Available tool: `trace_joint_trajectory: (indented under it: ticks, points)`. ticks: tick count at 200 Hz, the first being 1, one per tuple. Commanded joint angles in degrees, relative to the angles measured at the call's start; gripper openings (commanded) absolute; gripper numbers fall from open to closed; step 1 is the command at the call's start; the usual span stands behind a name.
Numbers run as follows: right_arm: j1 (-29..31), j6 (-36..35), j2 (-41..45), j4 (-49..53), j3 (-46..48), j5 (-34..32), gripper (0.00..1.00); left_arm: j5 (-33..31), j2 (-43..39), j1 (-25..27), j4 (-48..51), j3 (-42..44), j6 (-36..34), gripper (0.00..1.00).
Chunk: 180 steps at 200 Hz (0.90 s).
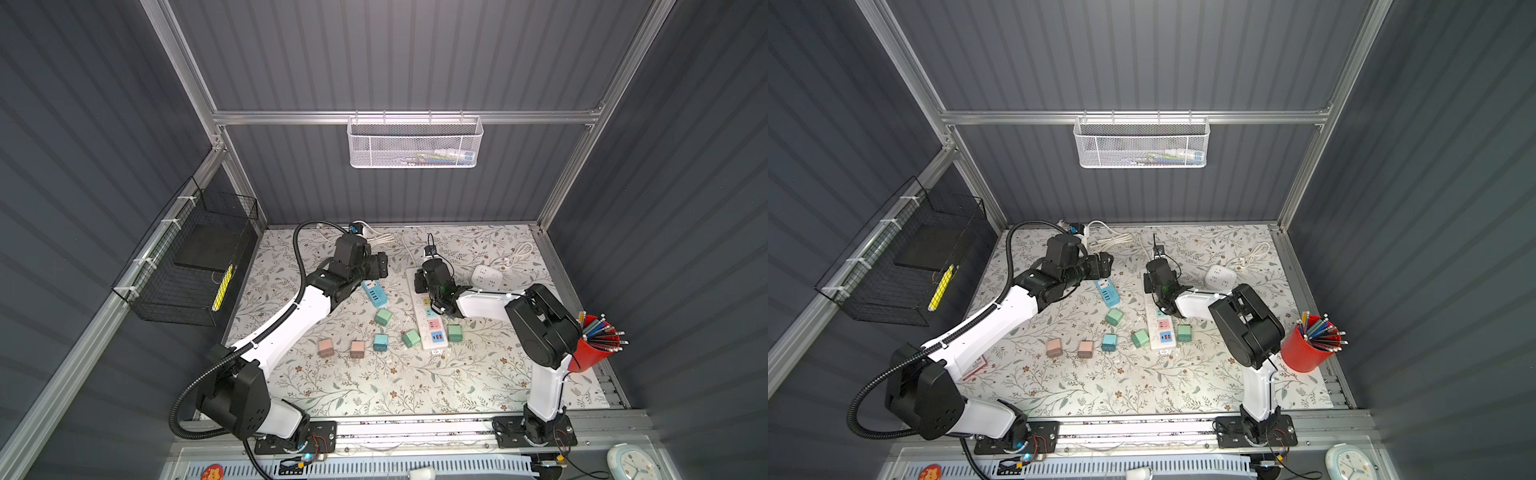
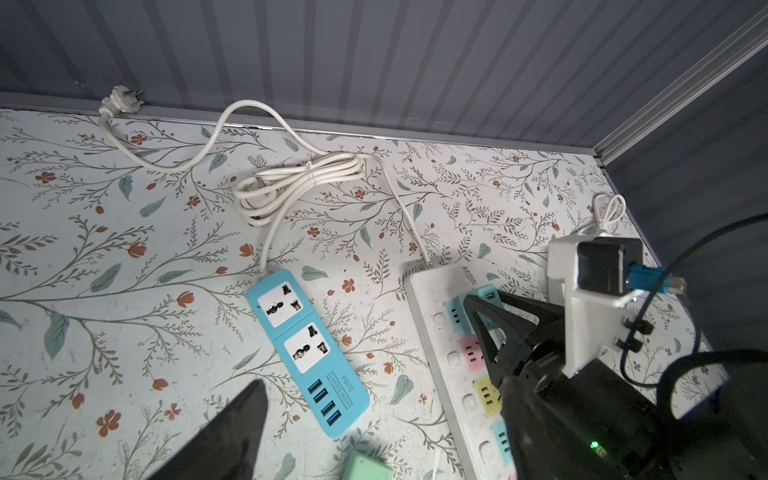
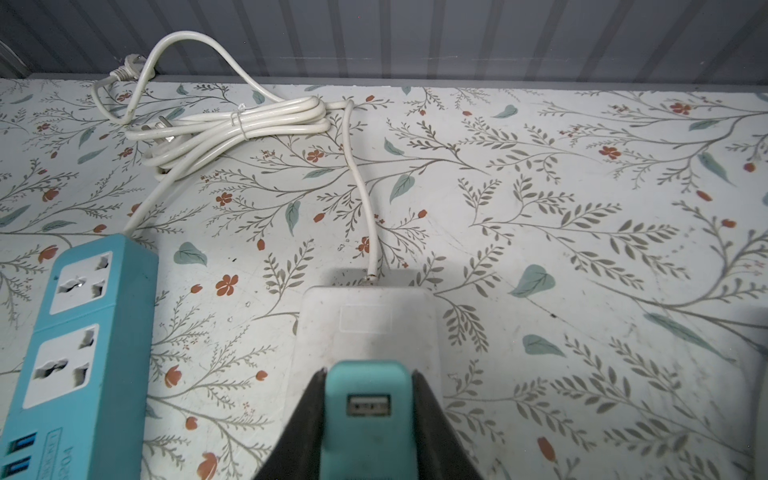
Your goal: Insert the plug
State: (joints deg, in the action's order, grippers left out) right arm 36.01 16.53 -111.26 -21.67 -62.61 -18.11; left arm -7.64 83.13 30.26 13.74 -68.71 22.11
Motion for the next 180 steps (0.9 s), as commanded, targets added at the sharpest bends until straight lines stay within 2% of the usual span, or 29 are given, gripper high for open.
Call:
trace_joint_trajectory:
  ticks: [1, 80, 127, 180]
  points:
    - [0.4, 0.5, -0.5, 5.3, 0.7, 1.7, 0.13, 0.1, -0.3, -0.3, -0.3, 0.5, -1.1, 0.89]
    - [-0.3, 0.5, 0.5, 8.8, -0.8, 1.4, 0.12, 0.7, -1.1, -0.3, -0.4, 0.5, -0.9, 0.88]
    - [-1.0, -0.2, -0.5, 7.2, -2.2, 0.5, 0.12, 0.4, -1.7, -0.3, -0.4, 0.6, -0.9, 0.89]
    - [-1.5, 1.3, 3.8, 4.4, -1.3, 1.5, 0.12, 0.3, -1.7, -0.3, -0.5, 0.6, -0.9, 0.89]
